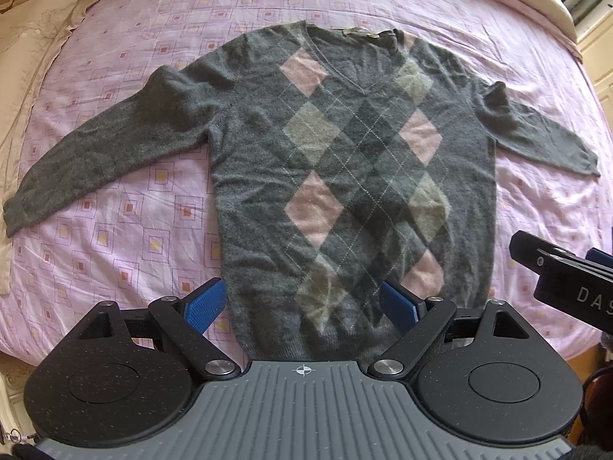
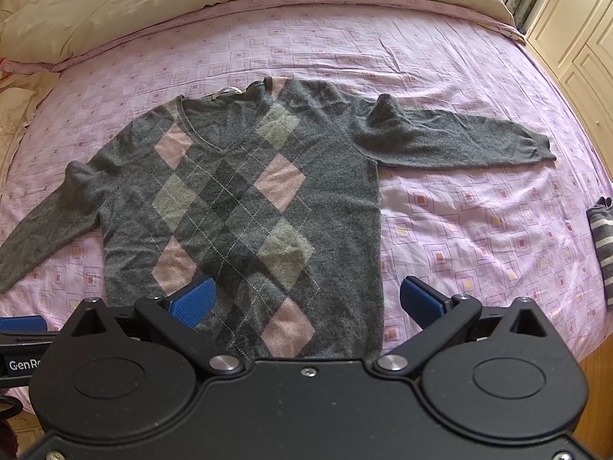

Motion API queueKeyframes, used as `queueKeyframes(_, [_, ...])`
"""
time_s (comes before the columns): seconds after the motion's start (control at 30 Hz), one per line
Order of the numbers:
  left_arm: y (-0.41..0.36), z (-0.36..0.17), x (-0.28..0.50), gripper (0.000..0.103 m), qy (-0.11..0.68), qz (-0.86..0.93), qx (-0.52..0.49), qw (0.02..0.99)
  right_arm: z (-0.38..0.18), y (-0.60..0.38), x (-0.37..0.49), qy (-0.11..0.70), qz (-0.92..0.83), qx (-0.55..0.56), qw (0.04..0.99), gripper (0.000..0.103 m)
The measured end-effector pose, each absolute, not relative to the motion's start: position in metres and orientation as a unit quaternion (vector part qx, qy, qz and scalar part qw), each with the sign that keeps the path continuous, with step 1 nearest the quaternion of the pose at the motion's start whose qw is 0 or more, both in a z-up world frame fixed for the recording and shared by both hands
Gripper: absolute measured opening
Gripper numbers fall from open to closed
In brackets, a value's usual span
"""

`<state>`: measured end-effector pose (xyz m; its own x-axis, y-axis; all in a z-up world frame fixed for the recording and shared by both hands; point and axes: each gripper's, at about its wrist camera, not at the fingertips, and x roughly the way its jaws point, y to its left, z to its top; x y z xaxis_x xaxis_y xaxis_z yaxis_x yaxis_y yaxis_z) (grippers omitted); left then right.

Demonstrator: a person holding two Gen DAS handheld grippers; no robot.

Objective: Fold small clothes

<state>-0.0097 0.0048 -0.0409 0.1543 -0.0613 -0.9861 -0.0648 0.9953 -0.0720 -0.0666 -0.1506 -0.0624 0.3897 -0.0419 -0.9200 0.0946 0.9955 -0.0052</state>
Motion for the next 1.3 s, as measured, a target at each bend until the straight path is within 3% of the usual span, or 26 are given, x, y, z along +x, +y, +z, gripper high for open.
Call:
queueKeyframes(0.83, [-0.001,-0.047,-0.01,0.087,0.656,0.006,-0.033,0.754,-0.08,-0.157,-0.063,0.554,-0.046,0.027,0.831,0.102])
queueKeyframes(1.3, [-0.047,-0.058,-0.005,0.086,0.67,0.078,-0.009,0.738,-0.113,-0.22,-0.038,0.574,0.03,0.066,0.816,0.102])
